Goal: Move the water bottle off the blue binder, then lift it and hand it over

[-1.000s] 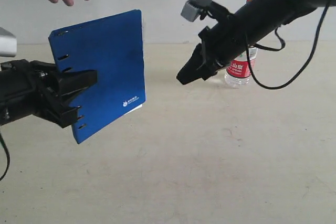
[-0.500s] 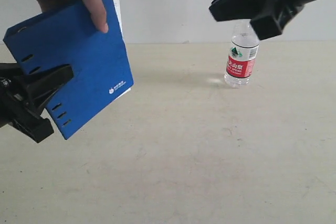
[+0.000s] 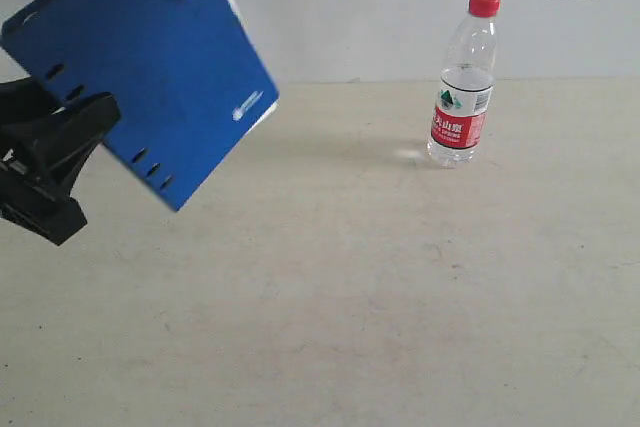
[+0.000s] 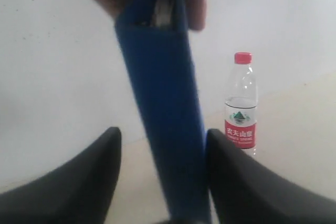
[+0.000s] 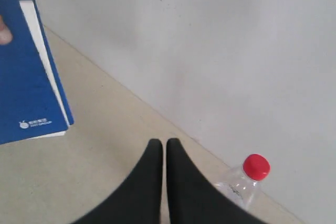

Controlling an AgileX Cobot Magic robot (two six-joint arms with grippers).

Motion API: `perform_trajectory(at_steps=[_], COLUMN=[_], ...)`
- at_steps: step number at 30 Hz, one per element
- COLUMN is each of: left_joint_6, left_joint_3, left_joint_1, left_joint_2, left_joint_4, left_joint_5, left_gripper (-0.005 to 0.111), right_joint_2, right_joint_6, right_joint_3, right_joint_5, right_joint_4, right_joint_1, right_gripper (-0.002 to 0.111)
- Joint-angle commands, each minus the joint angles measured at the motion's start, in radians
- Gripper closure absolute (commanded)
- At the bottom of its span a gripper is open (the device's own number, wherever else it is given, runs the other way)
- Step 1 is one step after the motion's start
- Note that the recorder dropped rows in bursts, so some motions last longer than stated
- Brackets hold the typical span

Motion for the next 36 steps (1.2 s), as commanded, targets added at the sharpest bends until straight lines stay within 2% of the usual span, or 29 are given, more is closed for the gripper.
perform_trajectory(at_steps=[1, 4, 7, 10, 13, 15, 19, 22, 26, 31, 36], left_joint_6=[0.052, 0.157, 0.202, 0.209, 0.253, 0.284, 0.198, 0.122, 0.095, 0.095, 0.099], left_joint_3=[-0.004, 0.021, 0.089, 0.174, 0.230, 0.230, 0.230, 0.230, 0.230, 0.230, 0.230], left_joint_1=[-0.001, -0.001, -0.001, -0.001, -0.001, -0.001, -0.001, -0.001, -0.001, -0.001, -0.001], left_joint_2=[-0.045, -0.125, -0.253, -0.422, -0.572, -0.673, -0.812, -0.857, -0.862, -0.862, -0.862], left_joint_4=[-0.193, -0.285, -0.293, -0.284, -0.304, -0.287, -0.224, -0.234, -0.316, -0.316, -0.316], left_joint_5=[0.060, 0.044, -0.030, -0.042, -0.039, 0.181, 0.430, 0.572, 0.731, 0.870, 0.978], left_gripper=[0.056, 0.070, 0.101, 0.102, 0.102, 0.102, 0.102, 0.102, 0.102, 0.102, 0.102], right_joint_2=[-0.076, -0.176, -0.306, -0.462, -0.593, -0.671, -0.756, -0.767, -0.767, -0.767, -0.767], right_joint_6=[-0.071, -0.194, -0.388, -0.584, -0.637, -0.612, -0.522, -0.513, -0.513, -0.511, -0.429], right_joint_3=[0.047, 0.092, 0.144, 0.221, 0.317, 0.403, 0.600, 0.728, 0.853, 0.927, 0.954], right_joint_5=[-0.118, -0.172, -0.155, -0.066, -0.058, -0.071, -0.011, 0.011, -0.184, -0.470, -0.515], right_joint_4=[0.103, 0.229, 0.449, 0.617, 0.692, 0.692, 0.692, 0.710, 0.771, 0.818, 0.818], right_joint_1=[-0.001, -0.001, -0.001, -0.001, -0.001, -0.001, -0.001, -0.001, -0.001, -0.001, -0.001], right_gripper=[0.109, 0.109, 0.109, 0.109, 0.109, 0.109, 0.109, 0.109, 0.109, 0.109, 0.109])
